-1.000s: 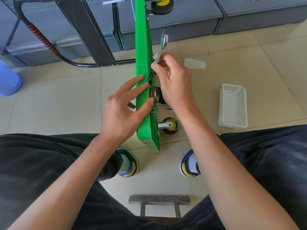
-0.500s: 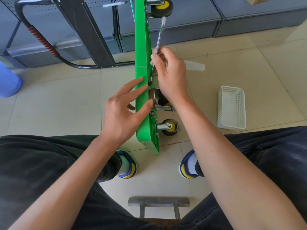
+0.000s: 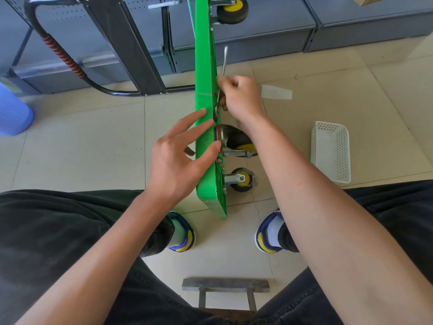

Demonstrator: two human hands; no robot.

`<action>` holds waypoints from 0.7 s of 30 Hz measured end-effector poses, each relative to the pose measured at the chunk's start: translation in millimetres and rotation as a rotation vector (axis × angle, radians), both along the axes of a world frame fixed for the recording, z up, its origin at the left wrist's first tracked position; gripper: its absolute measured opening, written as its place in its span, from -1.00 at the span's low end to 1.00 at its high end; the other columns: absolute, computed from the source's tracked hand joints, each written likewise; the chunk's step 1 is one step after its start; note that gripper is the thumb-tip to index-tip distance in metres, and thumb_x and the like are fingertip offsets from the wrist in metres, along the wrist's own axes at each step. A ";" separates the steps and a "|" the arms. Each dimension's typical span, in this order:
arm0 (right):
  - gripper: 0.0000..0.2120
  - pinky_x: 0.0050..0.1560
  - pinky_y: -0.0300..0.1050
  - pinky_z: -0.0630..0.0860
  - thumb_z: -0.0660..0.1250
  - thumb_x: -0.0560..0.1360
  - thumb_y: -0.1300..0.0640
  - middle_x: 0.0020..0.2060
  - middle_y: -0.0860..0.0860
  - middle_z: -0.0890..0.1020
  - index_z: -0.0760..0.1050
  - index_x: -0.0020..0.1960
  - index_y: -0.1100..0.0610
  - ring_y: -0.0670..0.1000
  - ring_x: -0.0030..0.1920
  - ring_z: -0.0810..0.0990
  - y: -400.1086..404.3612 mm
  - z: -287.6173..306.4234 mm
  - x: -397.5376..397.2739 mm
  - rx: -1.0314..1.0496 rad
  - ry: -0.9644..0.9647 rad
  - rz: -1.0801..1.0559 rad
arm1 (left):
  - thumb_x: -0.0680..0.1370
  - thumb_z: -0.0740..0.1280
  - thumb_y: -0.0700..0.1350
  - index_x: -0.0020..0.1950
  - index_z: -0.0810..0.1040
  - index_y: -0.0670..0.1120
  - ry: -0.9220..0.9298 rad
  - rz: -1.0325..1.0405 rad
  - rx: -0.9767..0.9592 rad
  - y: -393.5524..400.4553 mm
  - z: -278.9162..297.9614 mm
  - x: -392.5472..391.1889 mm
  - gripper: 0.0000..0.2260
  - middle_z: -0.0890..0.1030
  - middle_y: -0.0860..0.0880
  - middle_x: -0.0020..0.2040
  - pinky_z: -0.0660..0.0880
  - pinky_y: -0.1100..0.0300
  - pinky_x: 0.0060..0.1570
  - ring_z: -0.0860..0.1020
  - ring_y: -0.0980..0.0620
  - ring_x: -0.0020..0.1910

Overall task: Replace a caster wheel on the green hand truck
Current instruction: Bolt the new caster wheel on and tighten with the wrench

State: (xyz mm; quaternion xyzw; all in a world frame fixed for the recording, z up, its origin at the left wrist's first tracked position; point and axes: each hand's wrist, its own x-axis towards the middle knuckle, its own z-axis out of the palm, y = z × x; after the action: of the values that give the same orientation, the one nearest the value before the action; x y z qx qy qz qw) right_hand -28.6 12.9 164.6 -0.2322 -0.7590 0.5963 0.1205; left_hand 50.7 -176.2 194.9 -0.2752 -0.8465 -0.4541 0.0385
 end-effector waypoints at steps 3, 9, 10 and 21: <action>-0.74 -0.29 -0.09 0.53 0.34 0.65 0.02 -0.35 0.03 0.61 0.58 0.00 0.24 -0.01 -0.36 0.56 4.6 -0.8 -1.9 -0.187 -0.170 -0.002 | 0.55 0.40 0.04 0.34 0.62 0.00 0.001 0.002 -0.009 -0.2 -0.1 -0.3 -0.64 0.52 0.10 0.41 0.63 0.13 -0.10 0.51 0.23 0.31; -0.80 -0.46 -0.20 0.45 0.30 0.67 0.13 -0.34 0.10 0.58 0.48 0.12 0.29 -0.02 -0.44 0.53 9.0 3.7 2.2 -0.330 -0.242 -0.050 | 0.56 0.39 0.06 0.34 0.62 0.00 0.002 0.003 -0.018 -0.1 0.2 -0.9 -0.63 0.52 0.11 0.41 0.63 0.09 -0.08 0.51 0.25 0.31; -0.82 -0.41 -0.18 0.51 0.29 0.68 0.11 -0.33 0.10 0.60 0.48 0.06 0.25 0.01 -0.40 0.56 10.1 4.5 3.8 -0.326 -0.226 -0.070 | 0.56 0.39 0.06 0.34 0.62 0.00 0.002 0.003 -0.018 -0.4 0.4 -0.8 -0.63 0.52 0.11 0.41 0.63 0.10 -0.08 0.51 0.25 0.31; -0.86 -0.08 -0.05 0.67 0.20 0.70 0.11 -0.08 -0.01 0.74 0.49 0.07 0.13 -0.09 -0.20 0.68 7.3 10.7 72.3 0.051 0.317 -0.172 | 0.56 0.39 0.05 0.35 0.61 -0.01 0.008 -0.007 -0.017 0.3 1.3 -0.3 -0.63 0.52 0.10 0.42 0.61 0.25 -0.08 0.50 0.22 0.33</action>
State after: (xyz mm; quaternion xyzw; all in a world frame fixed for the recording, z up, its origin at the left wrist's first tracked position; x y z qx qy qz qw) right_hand 43.6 20.1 175.4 -0.1963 -0.7227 0.5933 0.2952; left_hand 50.4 -175.9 196.2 -0.2802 -0.8493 -0.4458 0.0382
